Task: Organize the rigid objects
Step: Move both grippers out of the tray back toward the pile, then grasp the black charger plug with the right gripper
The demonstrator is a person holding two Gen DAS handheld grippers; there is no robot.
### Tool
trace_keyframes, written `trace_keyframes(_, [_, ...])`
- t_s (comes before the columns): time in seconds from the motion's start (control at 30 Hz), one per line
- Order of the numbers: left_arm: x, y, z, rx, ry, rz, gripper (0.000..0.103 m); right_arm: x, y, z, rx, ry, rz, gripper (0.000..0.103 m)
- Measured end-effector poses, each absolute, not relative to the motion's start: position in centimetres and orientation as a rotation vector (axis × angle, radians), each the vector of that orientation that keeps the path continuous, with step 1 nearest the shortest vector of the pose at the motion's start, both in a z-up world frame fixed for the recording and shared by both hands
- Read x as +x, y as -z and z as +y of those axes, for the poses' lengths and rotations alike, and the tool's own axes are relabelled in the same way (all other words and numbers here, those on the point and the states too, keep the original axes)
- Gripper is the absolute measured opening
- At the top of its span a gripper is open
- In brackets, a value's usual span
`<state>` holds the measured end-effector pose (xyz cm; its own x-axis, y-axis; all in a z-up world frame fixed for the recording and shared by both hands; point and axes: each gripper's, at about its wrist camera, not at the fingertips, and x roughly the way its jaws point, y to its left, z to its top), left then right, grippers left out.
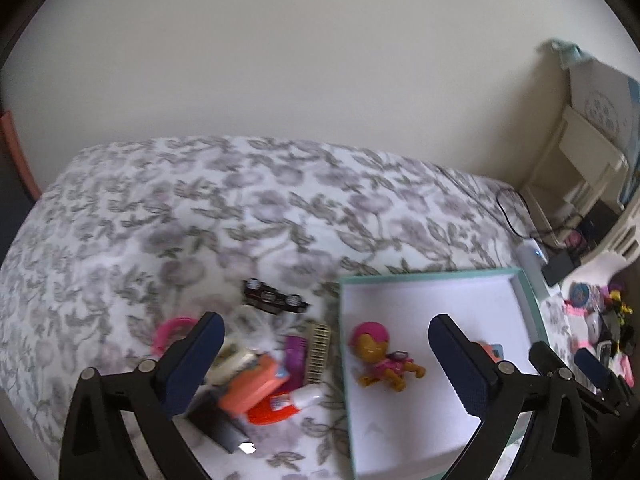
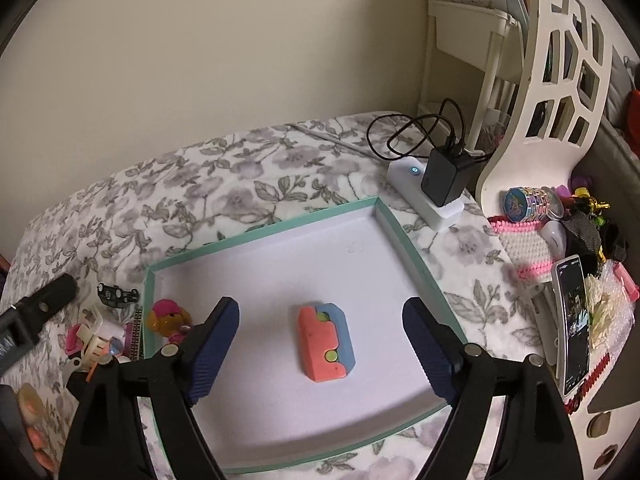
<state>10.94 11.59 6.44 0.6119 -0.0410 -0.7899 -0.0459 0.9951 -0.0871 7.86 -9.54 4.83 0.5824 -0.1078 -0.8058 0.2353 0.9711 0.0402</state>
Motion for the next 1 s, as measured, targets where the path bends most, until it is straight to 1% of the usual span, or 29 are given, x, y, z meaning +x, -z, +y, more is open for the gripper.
trace_keyframes(0.1, [9.8, -7.3, 13.6, -0.121, -0.062, 0.876, 0.103, 7.5, -5.1, -8.7, 0.127, 0.181, 0.914, 0.086])
trace_keyframes(0.17, [9.2, -7.5, 14.9, -0.139, -0.094, 0.867, 0.103, 7.3, -5.2, -7.8, 0.108, 0.165, 0.903, 0.094])
trace_keyframes(0.2, [8.7, -7.7, 15.8, -0.152, -0.115, 0.863, 0.103, 7.2, -5.3, -7.3, 0.103, 0.157, 0.898, 0.094])
trace_keyframes(0.37, [7.1, -7.9, 19.4, -0.187, -0.212, 0.857, 0.103, 7.1, -4.5, -3.6, 0.097, 0.055, 0.920, 0.095])
trace_keyframes(0.57, [5.5, -7.2, 23.8, -0.217, -0.323, 0.882, 0.103, 7.0, -3.5, 2.5, 0.017, -0.079, 0.946, 0.095])
trace_keyframes(0.73, [5.1, -5.1, 26.2, -0.257, -0.365, 0.961, 0.103, 6.9, -2.1, 6.7, -0.070, -0.149, 0.968, 0.095])
trace_keyframes(1.0, [6.1, -0.3, 27.1, -0.270, -0.347, 1.148, 0.103, 7.1, 0.8, 9.5, -0.080, -0.217, 1.056, 0.095])
